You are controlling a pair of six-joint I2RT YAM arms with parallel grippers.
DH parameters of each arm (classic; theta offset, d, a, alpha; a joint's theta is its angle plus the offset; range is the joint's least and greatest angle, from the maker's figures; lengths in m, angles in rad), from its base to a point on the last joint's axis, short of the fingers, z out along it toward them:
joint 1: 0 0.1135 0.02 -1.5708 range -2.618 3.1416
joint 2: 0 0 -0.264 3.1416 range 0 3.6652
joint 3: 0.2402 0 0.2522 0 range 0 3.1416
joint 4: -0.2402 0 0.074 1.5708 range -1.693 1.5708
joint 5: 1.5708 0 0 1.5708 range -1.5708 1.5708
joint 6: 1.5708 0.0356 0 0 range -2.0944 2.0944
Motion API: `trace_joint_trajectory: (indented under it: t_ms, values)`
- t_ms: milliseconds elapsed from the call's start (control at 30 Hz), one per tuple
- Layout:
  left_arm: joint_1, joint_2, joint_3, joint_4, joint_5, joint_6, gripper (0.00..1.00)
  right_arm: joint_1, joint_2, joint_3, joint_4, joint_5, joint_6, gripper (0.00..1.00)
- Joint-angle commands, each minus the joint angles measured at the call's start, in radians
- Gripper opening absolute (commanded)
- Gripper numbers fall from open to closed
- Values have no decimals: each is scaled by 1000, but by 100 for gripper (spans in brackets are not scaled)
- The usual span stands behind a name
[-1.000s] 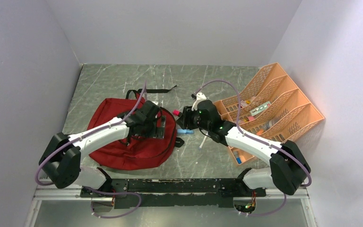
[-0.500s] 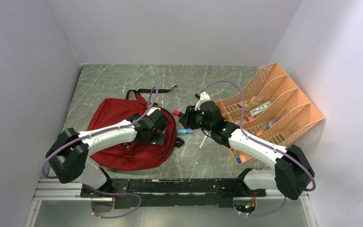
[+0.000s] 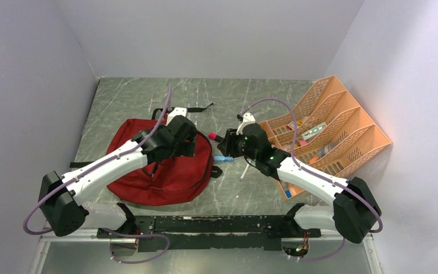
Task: Pack the student bag
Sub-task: Unzip the student bag at the center of the board.
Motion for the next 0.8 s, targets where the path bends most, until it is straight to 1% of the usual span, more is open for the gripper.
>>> trace_joint_trajectory:
  t_ms: [0, 100, 200, 333, 500, 767]
  values:
    - [83, -21, 9, -81, -73, 32, 97, -1, -33, -17, 2, 19, -3, 48]
    - [188, -45, -10, -60, -63, 57, 94, 0, -32, -19, 1, 11, -3, 48]
    - [288, -33, -10, -61, -84, 76, 93, -1, -36, -19, -2, -1, -3, 48]
    - [361, 4, -18, -38, -96, 116, 91, -1, -49, -25, -11, -3, -7, 48]
    - [372, 84, -19, -47, -118, 143, 90, -1, -69, -38, -15, -1, -2, 48]
    - [372, 108, -54, 11, -28, 206, 91, 0, -55, -61, 5, -12, 9, 48]
